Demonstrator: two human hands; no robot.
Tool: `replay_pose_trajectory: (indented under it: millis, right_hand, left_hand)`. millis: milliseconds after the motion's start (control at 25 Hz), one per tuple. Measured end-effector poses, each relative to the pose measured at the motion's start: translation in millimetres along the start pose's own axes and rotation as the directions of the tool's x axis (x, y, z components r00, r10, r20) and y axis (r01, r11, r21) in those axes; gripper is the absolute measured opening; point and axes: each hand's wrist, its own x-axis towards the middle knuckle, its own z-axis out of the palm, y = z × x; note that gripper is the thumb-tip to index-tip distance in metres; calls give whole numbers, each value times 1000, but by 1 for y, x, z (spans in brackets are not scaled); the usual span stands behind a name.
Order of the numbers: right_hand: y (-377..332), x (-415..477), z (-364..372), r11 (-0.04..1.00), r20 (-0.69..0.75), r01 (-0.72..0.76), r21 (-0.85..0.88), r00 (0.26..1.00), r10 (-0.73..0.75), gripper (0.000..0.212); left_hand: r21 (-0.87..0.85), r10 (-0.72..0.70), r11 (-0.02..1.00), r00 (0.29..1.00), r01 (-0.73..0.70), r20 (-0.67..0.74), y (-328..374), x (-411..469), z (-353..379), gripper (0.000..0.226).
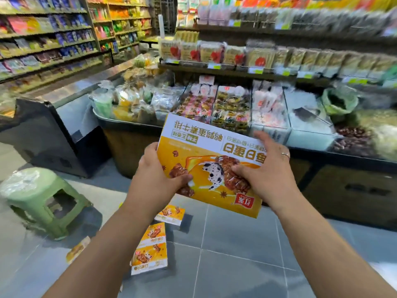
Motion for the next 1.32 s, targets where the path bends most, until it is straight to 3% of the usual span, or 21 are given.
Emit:
replay_pose_trajectory:
  millis: [440,720,1040,1320]
  right_hand:
    - [96,-46,-166,985,-303,-164,-49,943,141,86]
    - [202,-63,-314,962,-410,-260,-79,889,206,87]
    - [302,-78,-440,911,-527,-412,-18,778,341,83]
    - [386,-63,-505,821,-673,-568,62,584,455,82]
  left_hand:
    - [-96,188,981,939,-167,287,126,-44,126,82]
    - [-133,284,959,871,-251,401,243,-103,260,100]
    - [-150,425,897,717,-416,552,360,-139,394,101]
    - [-255,539,811,503,-526,676,436,-136,535,100]
